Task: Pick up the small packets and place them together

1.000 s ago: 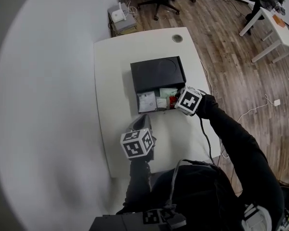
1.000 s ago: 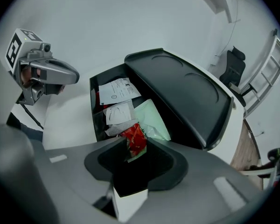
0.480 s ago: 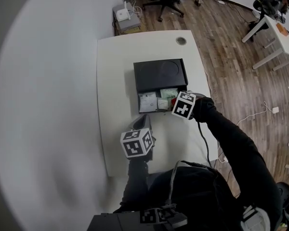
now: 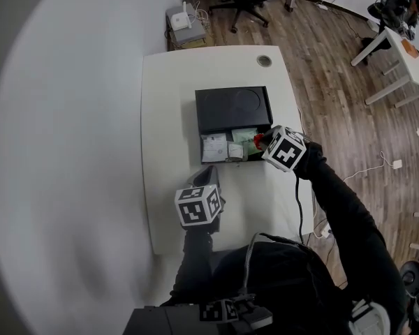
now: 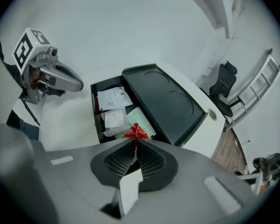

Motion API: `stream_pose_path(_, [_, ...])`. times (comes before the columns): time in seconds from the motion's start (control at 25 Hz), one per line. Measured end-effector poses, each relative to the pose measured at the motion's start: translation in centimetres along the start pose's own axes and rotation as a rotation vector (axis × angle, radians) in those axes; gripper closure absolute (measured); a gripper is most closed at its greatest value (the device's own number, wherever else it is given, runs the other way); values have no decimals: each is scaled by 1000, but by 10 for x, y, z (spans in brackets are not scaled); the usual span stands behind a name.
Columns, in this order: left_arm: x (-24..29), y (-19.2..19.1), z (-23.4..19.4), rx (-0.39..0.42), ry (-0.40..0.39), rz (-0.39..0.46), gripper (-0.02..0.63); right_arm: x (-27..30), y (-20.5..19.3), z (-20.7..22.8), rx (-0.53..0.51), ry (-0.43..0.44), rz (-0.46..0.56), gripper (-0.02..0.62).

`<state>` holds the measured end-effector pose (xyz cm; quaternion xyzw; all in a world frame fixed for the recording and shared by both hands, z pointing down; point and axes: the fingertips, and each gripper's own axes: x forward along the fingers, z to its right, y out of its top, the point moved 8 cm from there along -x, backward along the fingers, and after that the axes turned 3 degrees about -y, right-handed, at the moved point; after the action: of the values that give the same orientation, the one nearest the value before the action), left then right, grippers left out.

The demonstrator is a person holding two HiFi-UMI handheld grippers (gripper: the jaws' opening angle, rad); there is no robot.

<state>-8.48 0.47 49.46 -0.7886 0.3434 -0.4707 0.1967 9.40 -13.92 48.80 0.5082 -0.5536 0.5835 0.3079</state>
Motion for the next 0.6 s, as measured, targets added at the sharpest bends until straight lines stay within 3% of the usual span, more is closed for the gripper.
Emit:
stream_pose_path(0.36, [0,2,12,24,-17,-9,606,-44,29,62,106,-123,199,580])
stream_pose_path(0.6, [-2,-1,18,24,-21,-20,606,-30,47,107,140,-162,199,580])
